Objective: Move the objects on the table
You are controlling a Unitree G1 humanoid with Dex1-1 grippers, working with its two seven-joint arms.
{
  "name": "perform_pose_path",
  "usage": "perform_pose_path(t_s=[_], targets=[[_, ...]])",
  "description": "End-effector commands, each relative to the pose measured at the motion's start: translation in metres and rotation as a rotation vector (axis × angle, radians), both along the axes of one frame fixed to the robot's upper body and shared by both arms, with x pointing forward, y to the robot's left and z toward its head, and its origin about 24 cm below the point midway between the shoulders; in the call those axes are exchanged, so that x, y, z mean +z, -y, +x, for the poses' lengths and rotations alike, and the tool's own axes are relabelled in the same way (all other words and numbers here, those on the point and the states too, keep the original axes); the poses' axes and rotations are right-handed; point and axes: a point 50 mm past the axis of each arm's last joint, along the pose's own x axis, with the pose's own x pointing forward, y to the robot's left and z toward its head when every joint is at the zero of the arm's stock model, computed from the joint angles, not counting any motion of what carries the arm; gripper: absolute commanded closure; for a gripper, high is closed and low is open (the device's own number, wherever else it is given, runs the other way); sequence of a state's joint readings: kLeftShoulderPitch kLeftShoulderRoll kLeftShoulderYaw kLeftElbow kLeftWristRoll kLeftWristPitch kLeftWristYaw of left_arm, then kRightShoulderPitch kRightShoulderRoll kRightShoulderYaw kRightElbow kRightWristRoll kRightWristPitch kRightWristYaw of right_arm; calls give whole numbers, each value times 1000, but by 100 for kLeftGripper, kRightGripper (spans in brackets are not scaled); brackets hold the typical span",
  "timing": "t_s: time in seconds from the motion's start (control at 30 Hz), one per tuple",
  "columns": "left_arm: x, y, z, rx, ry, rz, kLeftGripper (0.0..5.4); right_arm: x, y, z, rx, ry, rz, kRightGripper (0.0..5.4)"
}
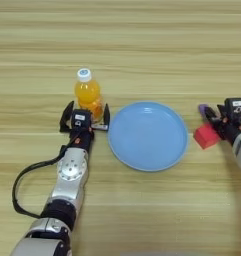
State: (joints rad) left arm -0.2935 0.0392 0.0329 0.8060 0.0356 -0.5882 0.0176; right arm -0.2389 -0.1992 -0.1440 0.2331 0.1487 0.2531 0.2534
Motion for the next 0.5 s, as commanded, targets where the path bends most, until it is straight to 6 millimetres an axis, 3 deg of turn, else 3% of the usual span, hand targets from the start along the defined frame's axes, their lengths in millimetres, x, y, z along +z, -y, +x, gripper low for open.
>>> perform_pose_path(t_s=[0.03,0.5], targets=[[-1,0,-1,4,-3,1,0,6,2,4,0,17,-5,267],[-1,0,-2,2,-3,3,0,24,-5,-6,31,87,-8,131]])
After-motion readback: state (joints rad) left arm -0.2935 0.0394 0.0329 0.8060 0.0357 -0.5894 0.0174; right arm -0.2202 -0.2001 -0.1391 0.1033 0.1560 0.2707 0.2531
